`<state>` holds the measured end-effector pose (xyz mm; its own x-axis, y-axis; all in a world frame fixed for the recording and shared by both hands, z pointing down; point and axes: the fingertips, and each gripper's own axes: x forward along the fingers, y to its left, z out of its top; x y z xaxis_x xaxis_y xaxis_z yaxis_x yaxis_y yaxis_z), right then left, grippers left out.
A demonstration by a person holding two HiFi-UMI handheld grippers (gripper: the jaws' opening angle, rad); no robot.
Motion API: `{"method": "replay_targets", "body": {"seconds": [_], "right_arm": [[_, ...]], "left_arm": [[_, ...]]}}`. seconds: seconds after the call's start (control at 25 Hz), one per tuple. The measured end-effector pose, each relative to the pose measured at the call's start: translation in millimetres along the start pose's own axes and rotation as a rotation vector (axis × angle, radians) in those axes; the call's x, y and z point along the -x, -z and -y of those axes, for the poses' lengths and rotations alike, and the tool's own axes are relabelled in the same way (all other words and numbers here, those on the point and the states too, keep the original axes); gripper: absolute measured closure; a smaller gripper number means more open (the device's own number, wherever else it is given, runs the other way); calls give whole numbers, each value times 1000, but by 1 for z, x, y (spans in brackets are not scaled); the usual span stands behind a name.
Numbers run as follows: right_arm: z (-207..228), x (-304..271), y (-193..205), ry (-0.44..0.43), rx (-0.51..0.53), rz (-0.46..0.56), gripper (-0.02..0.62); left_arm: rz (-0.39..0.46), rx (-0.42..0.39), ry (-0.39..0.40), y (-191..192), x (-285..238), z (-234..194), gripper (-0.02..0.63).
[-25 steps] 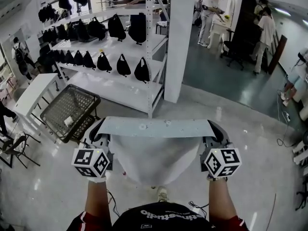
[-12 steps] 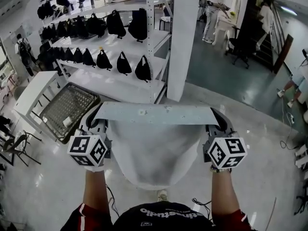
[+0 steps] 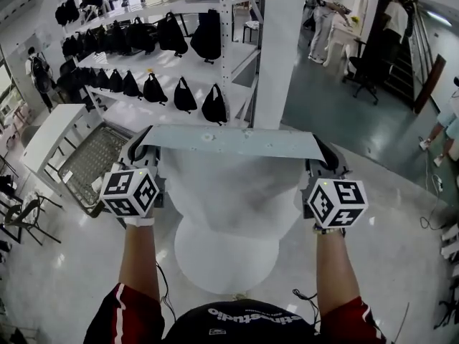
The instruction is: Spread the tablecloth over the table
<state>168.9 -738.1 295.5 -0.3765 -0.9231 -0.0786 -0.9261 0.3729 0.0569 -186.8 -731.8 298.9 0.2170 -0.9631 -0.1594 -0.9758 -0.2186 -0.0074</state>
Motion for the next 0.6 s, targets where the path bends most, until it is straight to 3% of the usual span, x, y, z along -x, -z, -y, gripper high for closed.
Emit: {"method": "replay_targets", "body": {"seconds": [0.28,0.6], "right_arm": [[32,-53,-3,14,17,25,569],[44,-67,45,8,-26,-59,570]], "left_arm": [[31,-27,-6,-2,-57,-2,589],[-28,5,-12,43,-71,1,589]]}}
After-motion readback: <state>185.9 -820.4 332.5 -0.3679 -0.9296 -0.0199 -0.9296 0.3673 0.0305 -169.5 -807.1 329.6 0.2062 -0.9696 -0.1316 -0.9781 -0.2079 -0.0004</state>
